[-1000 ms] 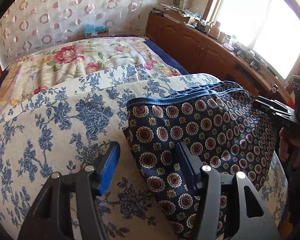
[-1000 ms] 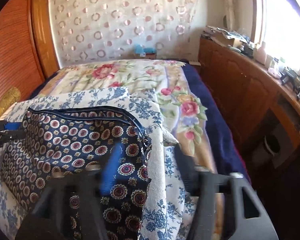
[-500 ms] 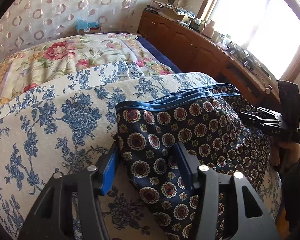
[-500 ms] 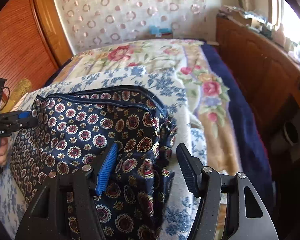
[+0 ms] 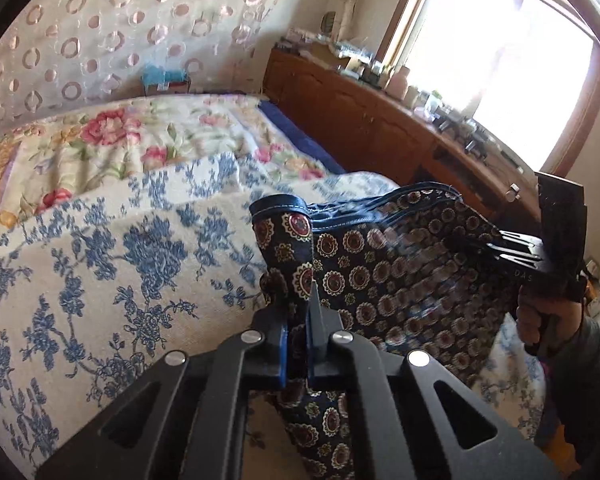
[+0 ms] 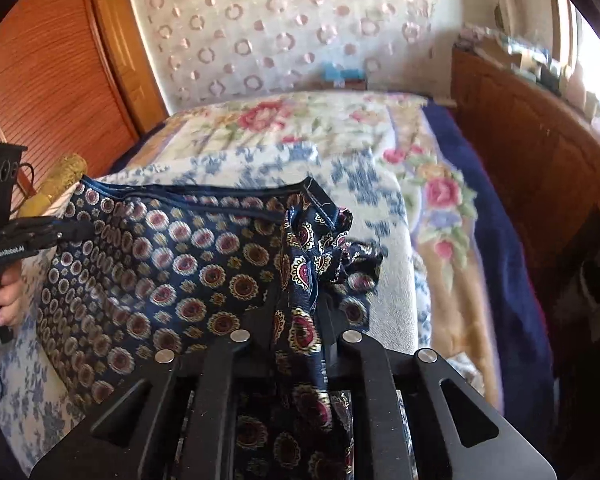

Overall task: Fold small clothes
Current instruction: 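Lift and carry the folded shirt with both tools toward the yellow plush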

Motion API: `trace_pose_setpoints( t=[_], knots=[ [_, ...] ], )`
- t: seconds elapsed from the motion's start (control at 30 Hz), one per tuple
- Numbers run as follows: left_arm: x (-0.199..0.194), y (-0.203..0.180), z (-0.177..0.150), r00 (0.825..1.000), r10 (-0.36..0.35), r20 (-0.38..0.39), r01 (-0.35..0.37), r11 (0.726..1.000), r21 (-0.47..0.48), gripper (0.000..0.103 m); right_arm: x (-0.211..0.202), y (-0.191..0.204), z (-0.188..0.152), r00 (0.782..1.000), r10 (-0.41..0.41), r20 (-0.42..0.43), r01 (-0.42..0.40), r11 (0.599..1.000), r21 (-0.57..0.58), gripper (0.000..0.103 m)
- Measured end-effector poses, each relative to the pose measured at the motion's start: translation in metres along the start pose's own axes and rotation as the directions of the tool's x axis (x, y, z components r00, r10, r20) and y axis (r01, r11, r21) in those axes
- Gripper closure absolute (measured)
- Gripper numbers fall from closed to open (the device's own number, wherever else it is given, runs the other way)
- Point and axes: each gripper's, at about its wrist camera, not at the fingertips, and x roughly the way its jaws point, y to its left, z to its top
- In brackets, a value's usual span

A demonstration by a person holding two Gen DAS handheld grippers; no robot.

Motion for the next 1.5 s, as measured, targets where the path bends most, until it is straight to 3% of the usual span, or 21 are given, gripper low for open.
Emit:
trace_pose_setpoints(
  t=[0.1,0.23,0.4,0.47,0.57,0.77,0.97,1.1,1.27,1.37,1.43,1.5],
  knots=[
    [-0.033,-0.008,0.001,0.997,-0.034,0.066,0.035,0.999,-0.011,0.100,-0.024,0.017,0.008,0.997,0.016,0.072,-0.014,1.000,-0.023,0.094],
    [-0.086,-0.014,0.004,0.986,-0.019,0.165,0.018,1.000,0.011,0.100,-0.053,0.042,0.023,0.983,0.048,0.176,-0.039,0.998,-0.056,0.094],
    [-0.153,0.005,-0.004,0.964,0.028,0.265,-0.025,1.000,-0.015,0.100,-0.072,0.089,0.046,0.961,0.105,0.255,-0.075,0.989,-0.124,0.094],
    [-0.183,0.021,-0.014,0.952,0.084,0.295,-0.077,0.996,-0.035,0.100,-0.071,0.112,0.059,0.953,0.144,0.268,-0.105,0.982,-0.154,0.094],
    [-0.221,0.047,-0.030,0.927,0.178,0.331,-0.167,0.984,-0.061,0.100,-0.061,0.146,0.075,0.942,0.201,0.267,-0.150,0.968,-0.201,0.094],
    [-0.276,0.101,-0.057,0.873,0.321,0.367,-0.275,0.946,-0.174,0.100,-0.027,0.235,0.114,0.917,0.326,0.229,-0.248,0.917,-0.313,0.094],
    [-0.302,0.153,-0.088,0.792,0.468,0.393,-0.360,0.877,-0.319,0.100,0.003,0.316,0.148,0.894,0.412,0.177,-0.308,0.851,-0.426,0.094],
    [-0.299,0.184,-0.108,0.755,0.541,0.371,-0.399,0.827,-0.395,0.100,0.032,0.380,0.174,0.894,0.424,0.147,-0.291,0.797,-0.528,0.094],
    [-0.285,0.212,-0.141,0.755,0.555,0.349,-0.350,0.791,-0.501,0.100,0.078,0.438,0.195,0.897,0.431,0.100,-0.299,0.756,-0.582,0.094],
    [-0.276,0.225,-0.157,0.772,0.553,0.314,-0.333,0.773,-0.541,0.100,0.111,0.472,0.205,0.893,0.447,0.045,-0.331,0.722,-0.607,0.094],
    [-0.270,0.231,-0.163,0.779,0.559,0.283,-0.343,0.758,-0.555,0.100,0.132,0.493,0.209,0.894,0.448,0.020,-0.336,0.699,-0.631,0.094],
    [-0.266,0.232,-0.168,0.774,0.577,0.261,-0.367,0.745,-0.557,0.100,0.150,0.509,0.213,0.889,0.457,-0.008,-0.358,0.685,-0.634,0.095]
  ],
)
